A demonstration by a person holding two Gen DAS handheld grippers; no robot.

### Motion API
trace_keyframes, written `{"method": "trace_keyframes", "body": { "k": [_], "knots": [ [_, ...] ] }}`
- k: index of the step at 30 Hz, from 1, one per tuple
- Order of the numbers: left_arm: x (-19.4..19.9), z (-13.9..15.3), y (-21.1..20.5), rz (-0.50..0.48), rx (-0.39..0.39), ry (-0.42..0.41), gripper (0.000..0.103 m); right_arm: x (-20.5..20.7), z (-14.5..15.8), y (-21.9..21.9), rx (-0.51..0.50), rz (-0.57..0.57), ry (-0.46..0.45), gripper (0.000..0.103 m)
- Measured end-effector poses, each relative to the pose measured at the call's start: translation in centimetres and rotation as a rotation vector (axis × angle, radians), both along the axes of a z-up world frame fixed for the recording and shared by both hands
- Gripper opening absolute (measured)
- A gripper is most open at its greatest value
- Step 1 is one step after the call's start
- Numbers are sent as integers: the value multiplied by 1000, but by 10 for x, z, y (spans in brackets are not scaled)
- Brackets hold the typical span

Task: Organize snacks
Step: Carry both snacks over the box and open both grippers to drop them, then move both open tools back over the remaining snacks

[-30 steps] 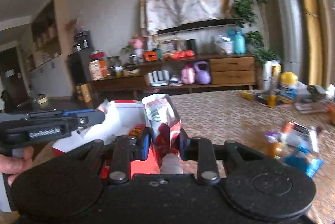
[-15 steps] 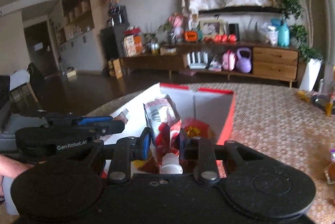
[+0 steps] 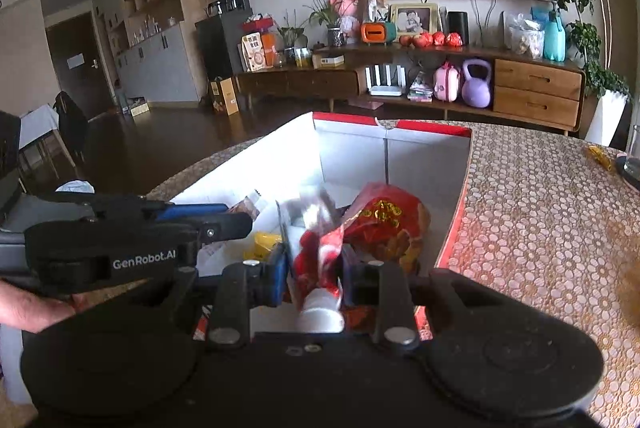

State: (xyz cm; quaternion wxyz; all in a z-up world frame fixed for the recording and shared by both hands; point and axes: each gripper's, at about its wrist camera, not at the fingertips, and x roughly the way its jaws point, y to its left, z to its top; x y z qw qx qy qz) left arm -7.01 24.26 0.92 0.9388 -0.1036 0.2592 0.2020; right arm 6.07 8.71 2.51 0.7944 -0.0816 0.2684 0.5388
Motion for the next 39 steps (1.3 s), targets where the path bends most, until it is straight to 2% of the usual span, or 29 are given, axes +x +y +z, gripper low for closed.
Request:
{"method": "trace_keyframes", "body": {
  "k": [12,14,15,16,18,28,39],
  "knots": [
    [-1,-5,3,11,-16,28,20,0,-5,-4,-37,-18,18,27],
    [1,-5,3,21,-13,43,30,-1,-5,-5,-43,-20,20,27],
    [1,-5,2,27,-10,45,39,-1,-4,-5,-47,-22,17,27],
    [0,-4,1,26,-7,38,56,-1,-3,-4,-50,-23,13,27],
    [-2,-2,-1,39,-1,25,78,-1,-2,-4,-52,-24,11,27],
    [-12,19,-10,45,22,-36,78,-2,13,-17,0,-49,-27,30],
    [4,40,-62,-68,42,-99,78,8,32,-93,121,-190,-41,32]
  ]
}}
